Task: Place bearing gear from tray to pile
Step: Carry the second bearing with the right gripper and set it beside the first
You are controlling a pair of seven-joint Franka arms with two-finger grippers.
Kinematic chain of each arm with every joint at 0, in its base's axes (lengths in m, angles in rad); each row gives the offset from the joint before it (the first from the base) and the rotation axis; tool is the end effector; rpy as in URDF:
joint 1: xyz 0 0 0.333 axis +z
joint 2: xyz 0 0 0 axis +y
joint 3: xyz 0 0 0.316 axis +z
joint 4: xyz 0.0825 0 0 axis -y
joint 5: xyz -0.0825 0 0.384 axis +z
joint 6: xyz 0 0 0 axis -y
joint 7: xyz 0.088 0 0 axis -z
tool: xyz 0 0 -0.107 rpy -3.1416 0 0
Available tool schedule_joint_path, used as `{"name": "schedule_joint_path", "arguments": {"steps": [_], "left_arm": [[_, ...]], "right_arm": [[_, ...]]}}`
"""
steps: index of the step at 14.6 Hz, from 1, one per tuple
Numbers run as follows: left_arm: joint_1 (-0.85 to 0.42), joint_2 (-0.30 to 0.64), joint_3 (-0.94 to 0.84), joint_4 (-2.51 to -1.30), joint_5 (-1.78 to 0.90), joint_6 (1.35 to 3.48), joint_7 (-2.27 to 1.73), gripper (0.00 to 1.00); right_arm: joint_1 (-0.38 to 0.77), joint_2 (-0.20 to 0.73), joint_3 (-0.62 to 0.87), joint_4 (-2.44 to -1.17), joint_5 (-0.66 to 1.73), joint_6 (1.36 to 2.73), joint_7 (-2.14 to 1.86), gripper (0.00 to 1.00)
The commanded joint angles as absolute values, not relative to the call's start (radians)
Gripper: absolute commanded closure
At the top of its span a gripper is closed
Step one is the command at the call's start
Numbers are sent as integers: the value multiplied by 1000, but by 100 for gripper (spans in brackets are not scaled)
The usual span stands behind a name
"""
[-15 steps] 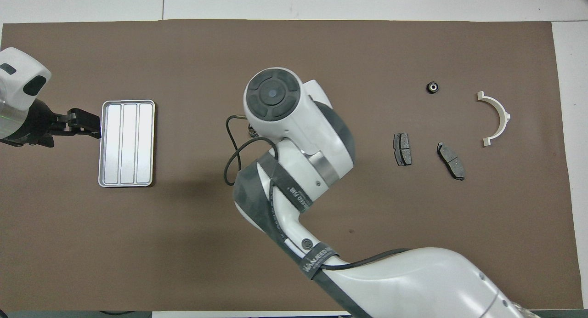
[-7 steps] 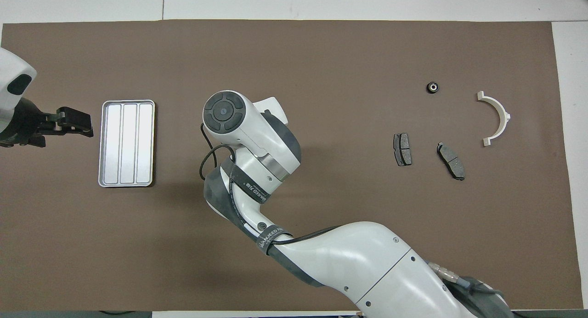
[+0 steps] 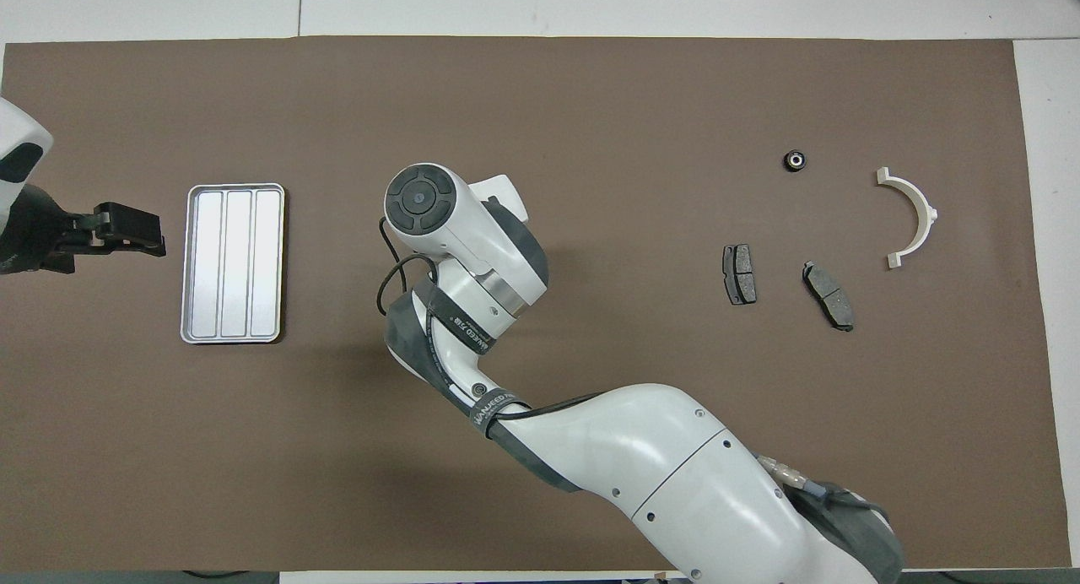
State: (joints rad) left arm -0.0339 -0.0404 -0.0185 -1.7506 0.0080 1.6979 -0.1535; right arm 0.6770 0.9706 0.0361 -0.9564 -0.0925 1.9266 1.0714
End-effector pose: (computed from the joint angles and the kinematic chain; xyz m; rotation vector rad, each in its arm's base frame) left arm 0.5474 -0.0281 0.5723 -3.1277 -0.1566 0.0178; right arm 0.6042 0.4998 0.2801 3.0598 -0.5280 0.0687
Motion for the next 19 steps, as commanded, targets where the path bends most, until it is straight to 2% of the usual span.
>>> {"name": "schedule_joint_path", "arguments": {"steps": [1,2,3,5,6,8,11,13,16,19], "left_arm": [[-38,-37,-15,-1758,-2,1692,-121,0],[-37,-32,-17,-1755,0,1678,-109,0],[-37,-32,-18,-1740,-2,1661,-104,0],[-37,-28,-18,-1677,-2,1611,-104,0],[-37,-17,-18,-1651,-2,1580,-103,0],[-37,-18,-20,-1657,-2,1595,-101,0],[-38,-18,-20,-1658,-2,1597,-101,0],[-37,-18,-20,-1658,-2,1597,-101,0],[-38,-18,-20,-1660,-2,1594,-98,0],[-38,-18,-20,-1660,-2,1594,-100,0]], "right_arm": [[675,991,46,-917,-100,1919,1075,0],[675,991,48,-917,-97,1919,1075,3],[675,991,51,-917,-97,1921,1075,10],[675,991,49,-917,-97,1925,1075,42],[675,991,49,-917,-97,1927,1075,66],[675,991,51,-917,-95,1930,1077,100],[670,985,48,-917,-95,1919,1072,100],[635,956,40,-917,-101,1841,986,100],[481,820,51,-920,-86,1680,682,100],[344,785,49,-930,-86,1649,380,100]]}}
